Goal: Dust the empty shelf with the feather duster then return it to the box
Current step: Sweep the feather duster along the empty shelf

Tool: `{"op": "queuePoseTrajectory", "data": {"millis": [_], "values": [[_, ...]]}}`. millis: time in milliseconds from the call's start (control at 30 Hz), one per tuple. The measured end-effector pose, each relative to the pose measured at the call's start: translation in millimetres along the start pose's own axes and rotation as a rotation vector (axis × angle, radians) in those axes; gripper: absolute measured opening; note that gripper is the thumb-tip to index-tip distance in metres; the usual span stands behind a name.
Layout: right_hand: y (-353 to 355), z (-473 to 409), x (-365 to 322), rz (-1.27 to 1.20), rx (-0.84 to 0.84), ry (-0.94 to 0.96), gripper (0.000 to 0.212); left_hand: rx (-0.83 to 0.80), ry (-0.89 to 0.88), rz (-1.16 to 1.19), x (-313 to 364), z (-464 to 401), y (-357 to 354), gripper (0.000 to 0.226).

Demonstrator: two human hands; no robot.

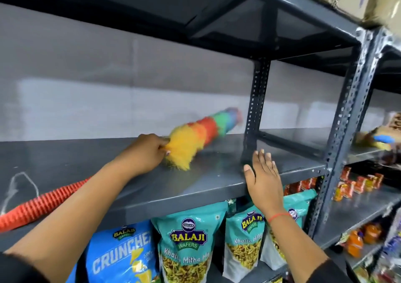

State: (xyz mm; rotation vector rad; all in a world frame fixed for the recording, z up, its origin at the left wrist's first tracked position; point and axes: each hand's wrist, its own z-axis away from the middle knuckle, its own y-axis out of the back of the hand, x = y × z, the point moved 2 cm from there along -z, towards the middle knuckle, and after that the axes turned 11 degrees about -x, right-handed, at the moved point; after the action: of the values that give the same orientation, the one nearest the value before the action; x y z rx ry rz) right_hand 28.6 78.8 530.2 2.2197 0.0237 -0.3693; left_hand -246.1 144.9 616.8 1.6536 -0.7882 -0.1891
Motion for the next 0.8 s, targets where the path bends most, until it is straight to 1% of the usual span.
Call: {"op": "queuePoseTrajectory", "data": {"millis": [67,167,233,267,333,400,433,500,533,600,667,700,733,800], "values": [[-0.7,-0.4,0.0,-0.014,0.001,0.010,0.051,-0.024,-0.040,0.061,7.2,-3.3,-2.2,0.021],[-1.0,0.5,0.8,-0.005,0.006,0.021,0.054,-0.195,-0.104,0.032,16.3,-8.0,-5.0,0.024],[-0.3,1.0,1.7,0.006,0.000,0.025,0.056,-0.277,-0.072,0.002,15.4,-11.7,-6.4,0.025],[-0.2,1.0,2.3,0.008,-0.008,0.024,0.055,-0.279,-0.043,-0.003,13.5,-13.5,-7.3,0.024],[-0.4,0.5,3.0,0.007,-0.023,0.018,0.053,-0.225,0.030,-0.034,13.0,-17.2,-8.8,0.021],[-0.2,0.1,2.1,-0.007,-0.022,0.020,0.053,-0.109,0.098,-0.034,17.0,-20.4,-10.3,0.023],[-0.3,-0.2,1.7,-0.013,-0.018,0.022,0.052,-0.053,0.111,0.009,21.9,-20.1,-10.5,0.027],[-0.4,0.1,2.1,-0.018,-0.011,0.028,0.053,0.029,0.049,0.113,33.7,-20.0,-10.5,0.030],[-0.2,0.7,2.3,-0.016,-0.006,0.032,0.053,0.038,-0.002,0.152,38.5,-20.4,-10.9,0.027],[0.8,2.3,1.7,-0.007,0.000,0.034,0.056,-0.043,-0.066,0.146,48.2,-19.0,-10.8,0.022],[2.3,3.5,1.1,0.004,0.000,0.045,0.064,-0.192,-0.085,0.054,55.6,-18.5,-12.8,0.022],[2.6,3.5,1.3,0.001,-0.004,0.050,0.061,-0.255,-0.080,0.019,57.5,-19.5,-14.2,0.023],[2.6,3.3,1.6,-0.004,-0.007,0.056,0.057,-0.288,-0.061,-0.003,58.0,-21.0,-14.9,0.024],[2.0,2.5,2.1,-0.005,-0.008,0.062,0.053,-0.270,0.016,-0.066,58.3,-25.6,-13.6,0.024]]}}
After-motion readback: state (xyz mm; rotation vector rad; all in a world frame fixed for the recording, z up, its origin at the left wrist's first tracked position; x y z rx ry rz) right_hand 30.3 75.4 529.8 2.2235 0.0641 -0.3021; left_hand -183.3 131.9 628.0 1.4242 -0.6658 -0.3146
